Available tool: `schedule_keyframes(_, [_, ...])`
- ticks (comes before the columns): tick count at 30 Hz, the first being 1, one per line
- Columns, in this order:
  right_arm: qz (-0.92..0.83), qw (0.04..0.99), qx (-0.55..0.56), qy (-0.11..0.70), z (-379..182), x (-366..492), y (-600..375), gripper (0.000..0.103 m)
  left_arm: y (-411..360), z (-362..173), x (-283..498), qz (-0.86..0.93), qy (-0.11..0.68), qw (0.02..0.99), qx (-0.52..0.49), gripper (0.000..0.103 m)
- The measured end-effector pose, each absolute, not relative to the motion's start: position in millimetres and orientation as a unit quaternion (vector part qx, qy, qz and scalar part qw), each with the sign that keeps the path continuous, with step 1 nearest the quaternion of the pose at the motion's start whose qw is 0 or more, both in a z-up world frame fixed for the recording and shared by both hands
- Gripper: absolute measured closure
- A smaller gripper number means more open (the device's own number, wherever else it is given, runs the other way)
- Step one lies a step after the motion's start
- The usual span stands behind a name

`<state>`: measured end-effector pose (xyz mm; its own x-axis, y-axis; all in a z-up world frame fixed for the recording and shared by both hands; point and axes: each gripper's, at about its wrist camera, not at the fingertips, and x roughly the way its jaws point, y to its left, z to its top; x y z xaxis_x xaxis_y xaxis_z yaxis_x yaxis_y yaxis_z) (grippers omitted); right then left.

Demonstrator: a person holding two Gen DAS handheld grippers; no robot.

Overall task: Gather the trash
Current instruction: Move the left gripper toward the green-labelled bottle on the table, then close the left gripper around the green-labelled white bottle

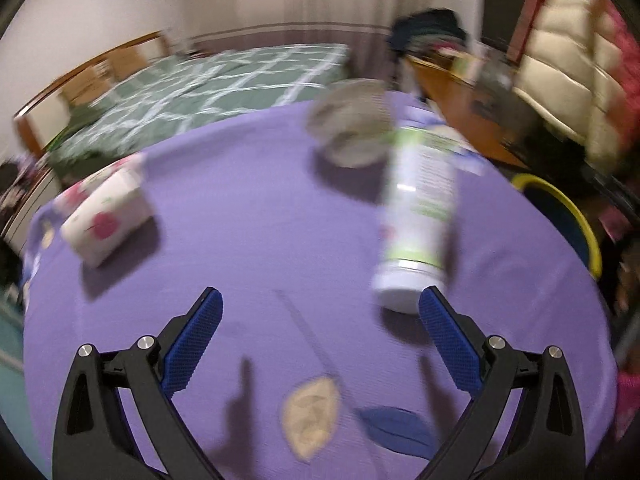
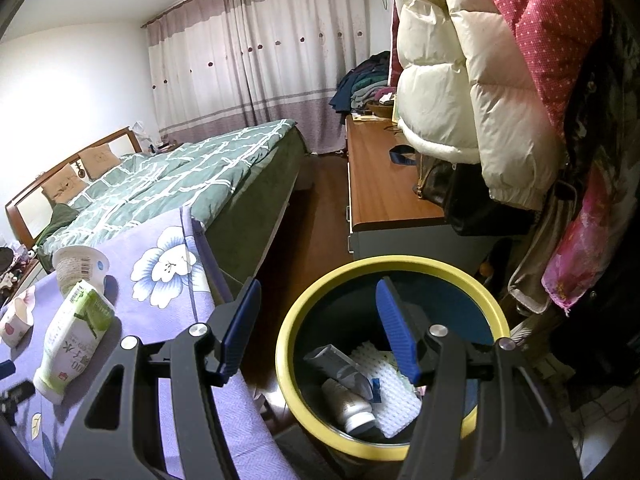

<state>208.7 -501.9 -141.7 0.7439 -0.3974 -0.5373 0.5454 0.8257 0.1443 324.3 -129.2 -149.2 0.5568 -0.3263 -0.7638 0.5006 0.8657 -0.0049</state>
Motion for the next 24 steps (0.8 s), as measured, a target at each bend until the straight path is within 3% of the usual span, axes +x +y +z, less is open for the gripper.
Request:
schedule_keyframes(5, [-0.254,0.923,0.148,0.249,-141,209,-501,0.046,-150,-136,312,-0.256,0.412,0.868,0.103,0.006])
schedule_keyframes(15, [-0.249,0.925,0.148,0.246,-140,208,-502,0.046,-214,-142,369,-0.269,0.456,0.842,0.102,0.007])
schedule_keyframes(21, [-0.246,0.926,0.150,0.245,-140,208,-502,0.046,-242,-156,397,-0.269,0.490,0.821,0.117,0.019])
schedule_keyframes(24, [-0.242,0.926,0.153,0.245,-140,208,-502,0.046,-249,-161,404,-0.266,0.498,0.816,0.124,0.021])
